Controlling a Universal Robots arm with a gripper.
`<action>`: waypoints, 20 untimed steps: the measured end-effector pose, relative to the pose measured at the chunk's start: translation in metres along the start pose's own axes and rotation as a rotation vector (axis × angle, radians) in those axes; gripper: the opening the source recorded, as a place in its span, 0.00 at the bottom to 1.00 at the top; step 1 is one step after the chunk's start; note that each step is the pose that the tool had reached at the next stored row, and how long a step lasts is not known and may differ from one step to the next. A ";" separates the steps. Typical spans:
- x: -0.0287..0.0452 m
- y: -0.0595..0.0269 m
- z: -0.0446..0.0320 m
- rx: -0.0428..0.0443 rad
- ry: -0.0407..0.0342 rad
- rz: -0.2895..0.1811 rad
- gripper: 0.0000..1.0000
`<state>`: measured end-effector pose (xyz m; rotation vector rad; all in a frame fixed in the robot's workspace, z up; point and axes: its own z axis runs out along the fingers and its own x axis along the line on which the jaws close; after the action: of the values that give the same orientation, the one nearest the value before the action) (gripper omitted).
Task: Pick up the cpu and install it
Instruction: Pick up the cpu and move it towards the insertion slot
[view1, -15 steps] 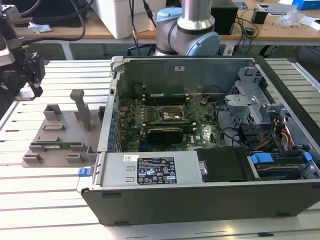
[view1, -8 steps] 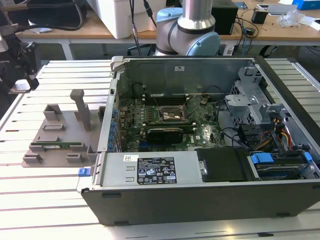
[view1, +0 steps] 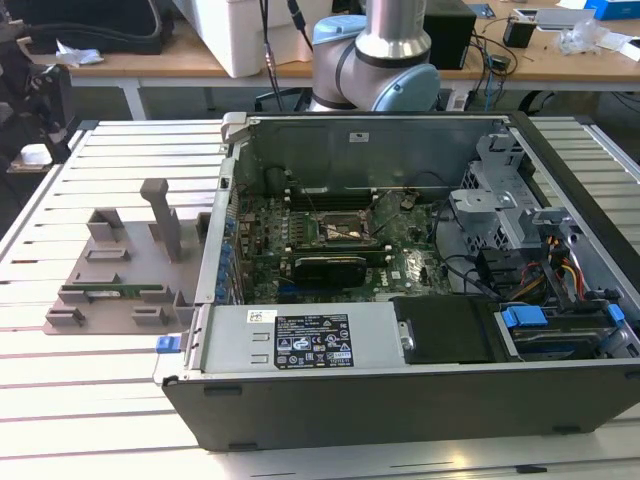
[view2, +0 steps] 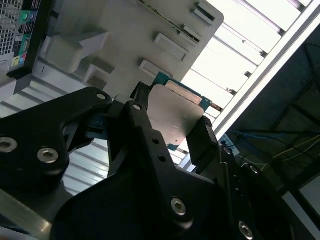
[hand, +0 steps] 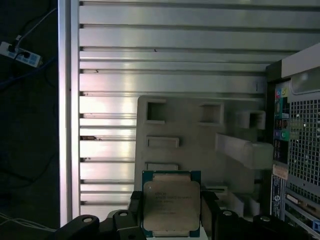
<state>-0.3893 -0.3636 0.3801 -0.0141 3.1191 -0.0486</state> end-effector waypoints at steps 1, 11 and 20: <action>-0.0001 -0.0001 -0.0054 0.0000 0.0000 0.000 0.55; -0.0008 -0.0008 -0.0388 0.0000 0.0000 0.000 0.55; -0.0012 -0.0011 -0.0599 -0.0032 0.0000 0.000 0.55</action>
<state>-0.3894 -0.3628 0.4400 -0.0137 3.1192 -0.0436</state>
